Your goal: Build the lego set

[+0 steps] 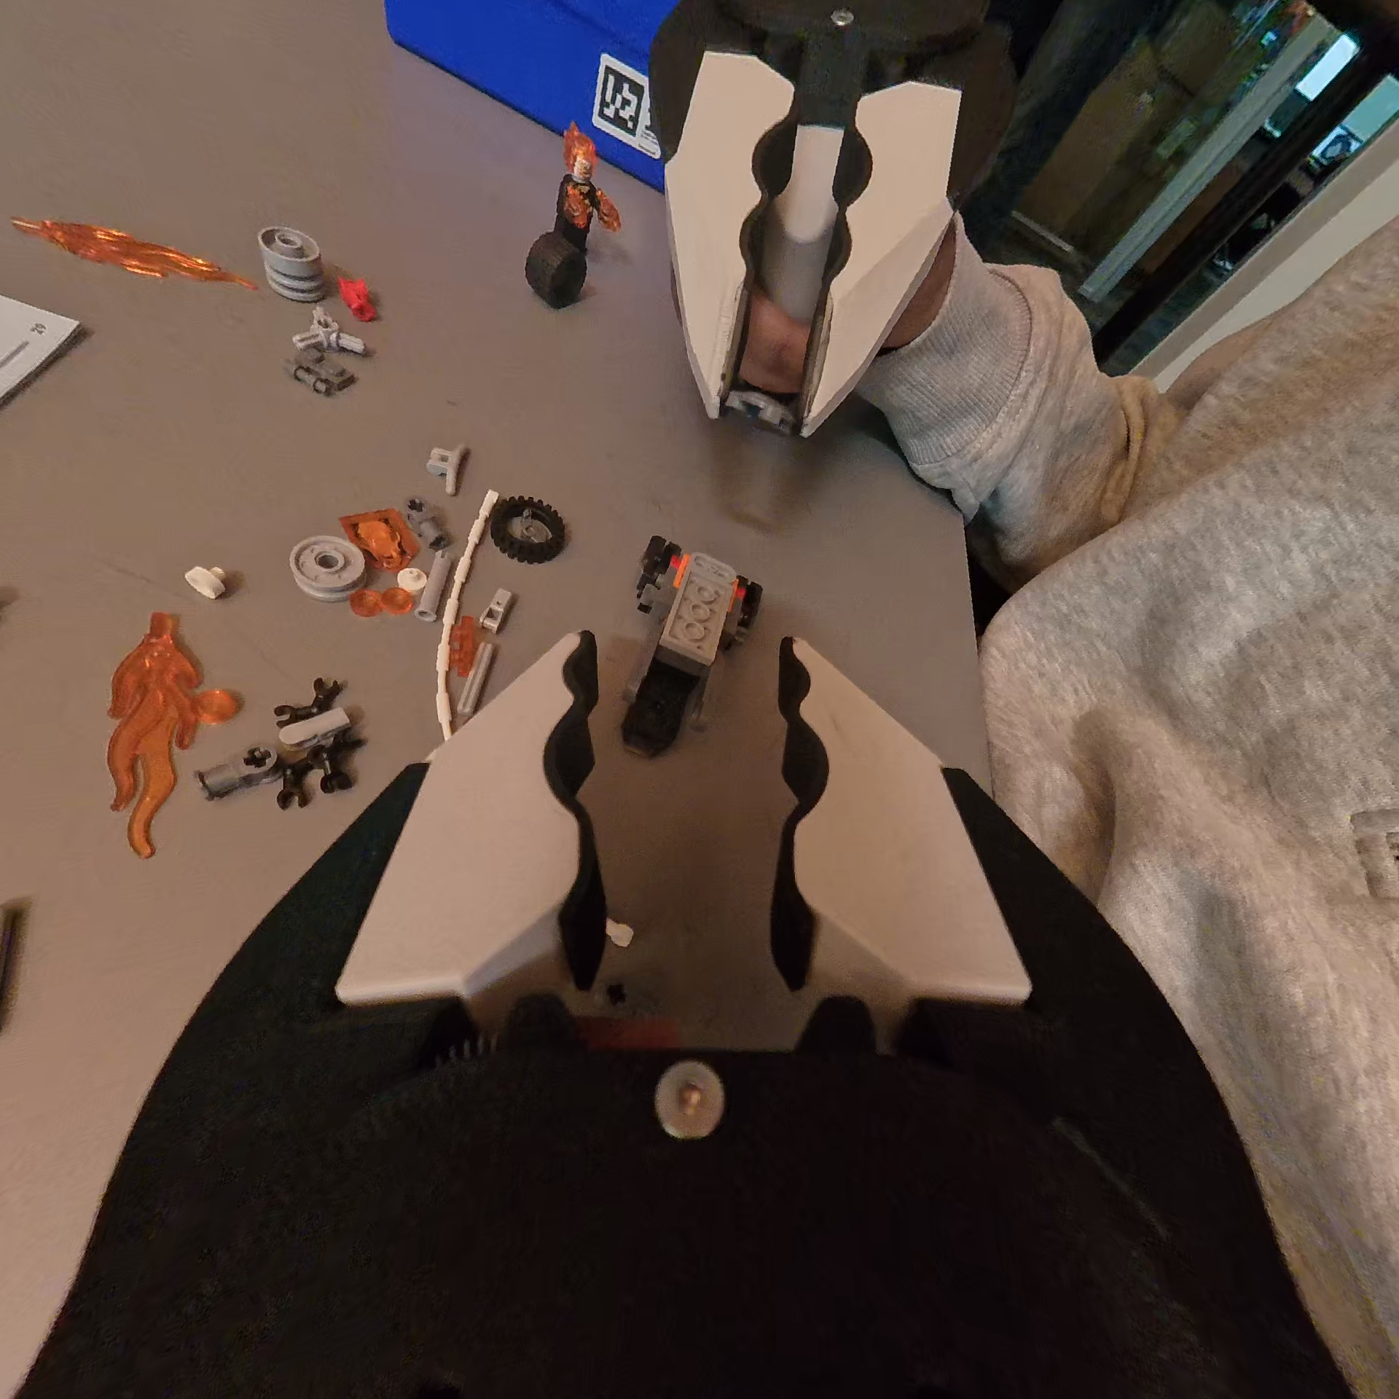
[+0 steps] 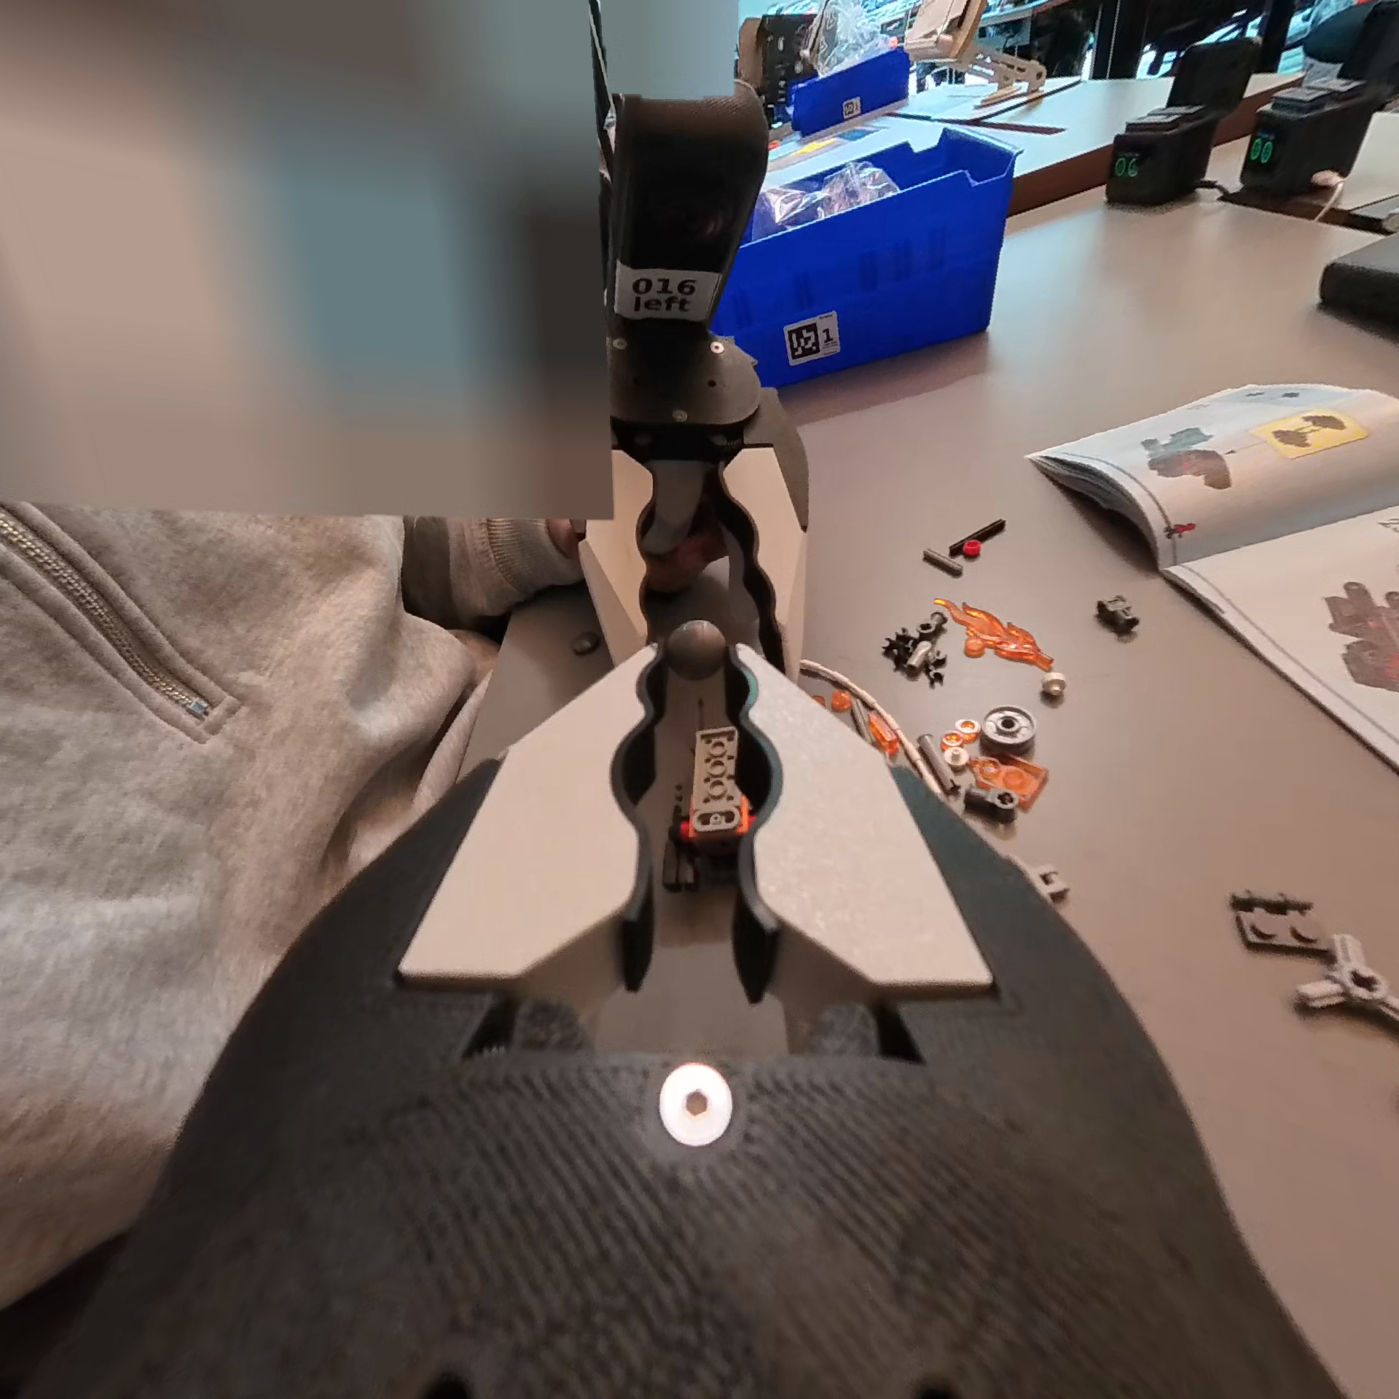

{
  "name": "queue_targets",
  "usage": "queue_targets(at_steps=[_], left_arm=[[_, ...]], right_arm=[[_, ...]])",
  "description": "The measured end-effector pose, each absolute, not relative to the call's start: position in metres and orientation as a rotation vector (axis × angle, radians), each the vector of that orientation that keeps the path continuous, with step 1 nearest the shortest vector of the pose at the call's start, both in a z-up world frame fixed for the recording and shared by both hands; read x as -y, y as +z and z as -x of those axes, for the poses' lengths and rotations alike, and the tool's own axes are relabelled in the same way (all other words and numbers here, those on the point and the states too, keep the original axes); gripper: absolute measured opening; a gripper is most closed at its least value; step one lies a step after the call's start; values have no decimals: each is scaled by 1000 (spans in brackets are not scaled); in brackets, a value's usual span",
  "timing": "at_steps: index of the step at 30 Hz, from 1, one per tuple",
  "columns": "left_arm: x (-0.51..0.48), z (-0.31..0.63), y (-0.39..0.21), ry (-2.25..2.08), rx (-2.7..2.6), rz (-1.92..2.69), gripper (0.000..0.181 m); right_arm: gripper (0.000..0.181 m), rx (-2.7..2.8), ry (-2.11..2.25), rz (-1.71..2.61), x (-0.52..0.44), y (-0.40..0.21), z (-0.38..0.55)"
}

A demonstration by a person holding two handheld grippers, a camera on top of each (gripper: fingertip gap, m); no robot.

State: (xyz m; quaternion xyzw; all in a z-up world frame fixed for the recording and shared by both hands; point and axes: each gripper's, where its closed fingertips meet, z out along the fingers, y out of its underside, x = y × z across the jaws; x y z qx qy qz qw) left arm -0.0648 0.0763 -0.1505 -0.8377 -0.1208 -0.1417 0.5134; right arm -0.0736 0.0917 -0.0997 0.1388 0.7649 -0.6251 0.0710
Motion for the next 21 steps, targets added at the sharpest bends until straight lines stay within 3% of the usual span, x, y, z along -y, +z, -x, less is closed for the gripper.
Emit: queue_targets(at_steps=[11, 21], left_arm=[[-76, 62, -148, -303, 243, 2017, 47], [-82, 62, -156, -264, 222, 2079, 47]], right_arm=[[13, -2438, -1854, -474, -107, -111, 86], [13, -2687, -1530, -289, -101, -152, 68]])
